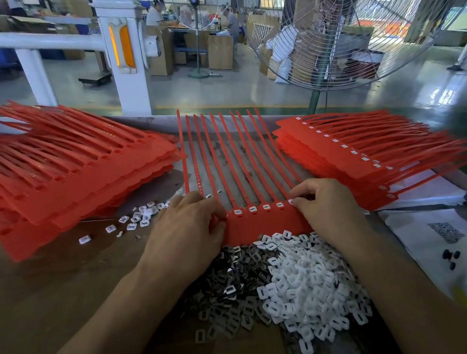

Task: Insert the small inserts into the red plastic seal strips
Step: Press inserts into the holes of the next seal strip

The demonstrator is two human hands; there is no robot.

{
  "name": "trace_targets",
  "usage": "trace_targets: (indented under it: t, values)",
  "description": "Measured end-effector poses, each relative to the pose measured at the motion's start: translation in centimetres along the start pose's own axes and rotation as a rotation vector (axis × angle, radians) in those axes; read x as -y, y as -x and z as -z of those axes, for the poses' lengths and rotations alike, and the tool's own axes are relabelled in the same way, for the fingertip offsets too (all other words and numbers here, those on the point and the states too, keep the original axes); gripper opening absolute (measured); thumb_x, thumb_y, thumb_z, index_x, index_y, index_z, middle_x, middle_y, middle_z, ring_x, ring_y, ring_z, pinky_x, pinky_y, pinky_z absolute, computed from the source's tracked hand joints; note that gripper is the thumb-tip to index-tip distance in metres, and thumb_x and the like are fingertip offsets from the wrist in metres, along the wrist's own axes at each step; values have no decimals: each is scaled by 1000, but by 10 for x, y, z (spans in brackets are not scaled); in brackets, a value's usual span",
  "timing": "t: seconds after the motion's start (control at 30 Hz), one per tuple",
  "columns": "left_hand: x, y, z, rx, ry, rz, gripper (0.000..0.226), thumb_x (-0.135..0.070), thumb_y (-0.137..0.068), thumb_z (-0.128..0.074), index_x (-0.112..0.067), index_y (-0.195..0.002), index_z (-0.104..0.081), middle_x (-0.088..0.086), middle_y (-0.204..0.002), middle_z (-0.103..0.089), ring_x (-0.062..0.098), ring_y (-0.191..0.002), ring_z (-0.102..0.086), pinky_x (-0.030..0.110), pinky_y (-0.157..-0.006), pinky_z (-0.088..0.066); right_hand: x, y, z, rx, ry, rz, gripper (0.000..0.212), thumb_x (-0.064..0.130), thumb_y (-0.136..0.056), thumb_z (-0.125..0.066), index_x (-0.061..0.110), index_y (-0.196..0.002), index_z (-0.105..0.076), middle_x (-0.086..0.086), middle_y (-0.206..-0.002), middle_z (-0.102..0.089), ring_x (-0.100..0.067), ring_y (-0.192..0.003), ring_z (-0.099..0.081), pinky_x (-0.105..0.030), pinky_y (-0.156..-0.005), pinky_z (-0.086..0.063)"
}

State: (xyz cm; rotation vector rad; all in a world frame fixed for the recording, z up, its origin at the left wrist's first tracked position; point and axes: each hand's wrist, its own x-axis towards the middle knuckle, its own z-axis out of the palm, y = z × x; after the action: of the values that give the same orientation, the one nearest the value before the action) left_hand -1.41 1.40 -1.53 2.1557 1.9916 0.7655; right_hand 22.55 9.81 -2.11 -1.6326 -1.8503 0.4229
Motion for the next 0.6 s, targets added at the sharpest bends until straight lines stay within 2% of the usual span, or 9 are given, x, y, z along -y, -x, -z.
trace_targets:
  t: [0.13,0.23,0.33,0.43,0.53,0.6]
  values:
    - [0,0,-1,3,-2,3,22,-36,-97,-57,-36,-116,-67,-12,-117,-57,13,-119,-47,40,-106,-41,1,0,0,12,1,-1,16,18,-97,-70,21,-109,-80,11,-99,-70,-1,-88,-58,-7,-72,-38]
    - [0,0,-1,-7,5,4,20,-36,-96,-58,-35,-114,-68,-12,-115,-57,14,-118,-48,41,-104,-42,1,1,0,-18,14,-1,18,16,-96,-69,18,-111,-79,5,-109,-75,-4,-92,-60,-13,-73,-42]
    - [0,0,-1,-5,2,6,20,-37,-96,-58,-36,-114,-68,-13,-115,-56,14,-117,-48,41,-104,-42,0,1,2,-61,45,-4,21,10,-96,-65,18,-108,-80,2,-108,-76,-2,-80,-59,-4,-65,-38]
    - [0,0,-1,0,0,7,21,-37,-97,-57,-37,-114,-67,-12,-117,-56,14,-118,-47,41,-104,-42,2,2,2,-71,80,0,24,7,-95,-61,18,-103,-82,-1,-109,-76,-5,-79,-59,-10,-65,-40]
    - [0,0,-1,-1,-1,5,21,-37,-96,-57,-37,-114,-68,-12,-117,-57,14,-118,-48,41,-104,-42,3,4,3,-41,93,4,26,7,-95,-60,17,-104,-82,-1,-110,-75,1,-66,-56,-4,-55,-36]
    - [1,0,-1,-4,1,5,21,-37,-96,-58,-36,-114,-68,-12,-116,-57,14,-117,-48,41,-103,-42,4,5,4,-18,110,14,27,7,-95,-60,18,-106,-82,-1,-112,-74,2,-66,-56,-5,-58,-37]
